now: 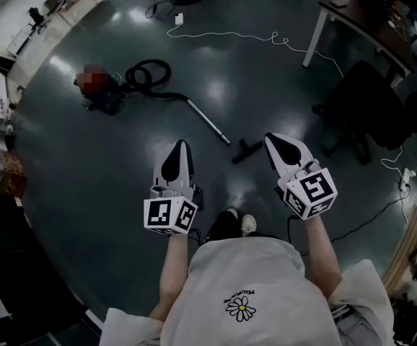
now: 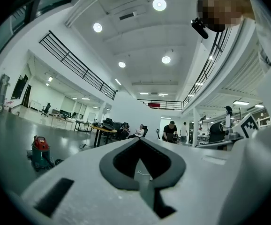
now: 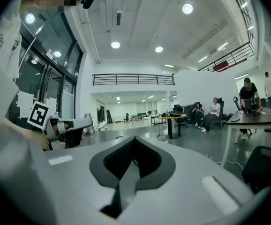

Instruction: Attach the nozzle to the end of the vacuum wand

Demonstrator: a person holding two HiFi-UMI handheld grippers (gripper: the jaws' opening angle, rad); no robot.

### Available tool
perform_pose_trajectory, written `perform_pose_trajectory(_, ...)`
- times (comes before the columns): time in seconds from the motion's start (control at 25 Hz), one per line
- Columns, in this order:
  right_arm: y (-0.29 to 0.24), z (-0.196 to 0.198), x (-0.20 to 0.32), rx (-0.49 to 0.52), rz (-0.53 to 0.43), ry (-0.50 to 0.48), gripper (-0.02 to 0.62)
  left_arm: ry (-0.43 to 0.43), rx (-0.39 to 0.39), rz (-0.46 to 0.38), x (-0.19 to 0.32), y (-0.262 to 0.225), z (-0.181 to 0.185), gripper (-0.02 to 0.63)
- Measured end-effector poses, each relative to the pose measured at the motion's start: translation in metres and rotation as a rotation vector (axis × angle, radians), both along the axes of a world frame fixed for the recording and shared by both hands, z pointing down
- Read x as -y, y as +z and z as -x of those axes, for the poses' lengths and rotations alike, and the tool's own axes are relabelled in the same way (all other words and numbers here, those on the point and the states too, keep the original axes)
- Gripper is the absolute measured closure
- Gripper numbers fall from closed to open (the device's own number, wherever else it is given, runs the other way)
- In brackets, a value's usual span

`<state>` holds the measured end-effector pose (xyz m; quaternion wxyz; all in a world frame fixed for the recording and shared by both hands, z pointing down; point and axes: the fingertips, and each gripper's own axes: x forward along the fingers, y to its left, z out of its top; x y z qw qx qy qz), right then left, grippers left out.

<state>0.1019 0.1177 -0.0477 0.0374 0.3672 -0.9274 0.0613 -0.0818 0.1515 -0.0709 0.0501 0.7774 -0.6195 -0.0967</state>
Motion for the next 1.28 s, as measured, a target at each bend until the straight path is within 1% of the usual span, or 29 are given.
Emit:
perform_pose_trajectory(0.12, 0.020, -0.002, 0.014, -0.034, 0.048, -0.008, 0.588, -0.012, -0.002, 0.050, 0.010, 0.017, 0.001, 0.606)
perform_pose_trajectory(0.2, 0.025, 0.004, 0.027, -0.034, 0.067, -0.010, 0.588, -0.015, -0.005, 0.066, 0.022, 0.026, 0.008, 0.606)
perform_pose_trajectory(0.24, 0.027, 0.008, 0.036, -0.034, 0.072, -0.009, 0.573, -0.013, -0.007, 0.070, 0.031, 0.029, 0.012, 0.606)
perform_pose_trajectory(0.28, 0.028, 0.012, 0.048, -0.036, 0.074, -0.006, 0.559, -0.007, -0.008, 0.070, 0.043, 0.032, 0.015, 0.606)
perform_pose_trajectory(0.48, 0.030, 0.034, 0.119, -0.051, 0.074, 0.037, 0.551, 0.068, 0.000, 0.050, 0.115, 0.039, 0.028, 0.606)
perform_pose_trajectory(0.6, 0.034, 0.055, 0.153, -0.044, 0.054, 0.045, 0.532, 0.095, 0.001, 0.037, 0.156, 0.050, 0.044, 0.606)
perform_pose_trajectory(0.68, 0.049, 0.065, 0.176, -0.050, 0.051, 0.041, 0.525, 0.084, -0.005, 0.047, 0.184, 0.065, 0.054, 0.606)
perform_pose_trajectory(0.8, 0.095, 0.073, 0.202, -0.044, 0.092, 0.028, 0.517, 0.069, 0.008, 0.068, 0.211, 0.103, 0.063, 0.606)
perform_pose_trajectory(0.88, 0.140, 0.077, 0.216, -0.040, 0.118, 0.013, 0.510, 0.052, 0.006, 0.081, 0.225, 0.148, 0.070, 0.606)
perform_pose_trajectory(0.96, 0.200, 0.075, 0.231, -0.056, 0.132, 0.018, 0.502, 0.044, -0.007, 0.096, 0.240, 0.208, 0.074, 0.606)
perform_pose_trajectory(1.0, 0.235, 0.072, 0.238, -0.069, 0.135, 0.028, 0.499, 0.049, -0.013, 0.103, 0.247, 0.242, 0.074, 0.589)
perform_pose_trajectory(1.04, 0.272, 0.068, 0.243, -0.083, 0.140, 0.038, 0.497, 0.055, -0.018, 0.110, 0.253, 0.279, 0.074, 0.559)
perform_pose_trajectory(1.12, 0.355, 0.061, 0.249, -0.105, 0.162, 0.053, 0.490, 0.062, -0.021, 0.128, 0.261, 0.360, 0.074, 0.554)
perform_pose_trajectory(1.28, 0.526, 0.050, 0.255, -0.127, 0.219, 0.074, 0.474, 0.056, -0.011, 0.161, 0.282, 0.522, 0.086, 0.548)
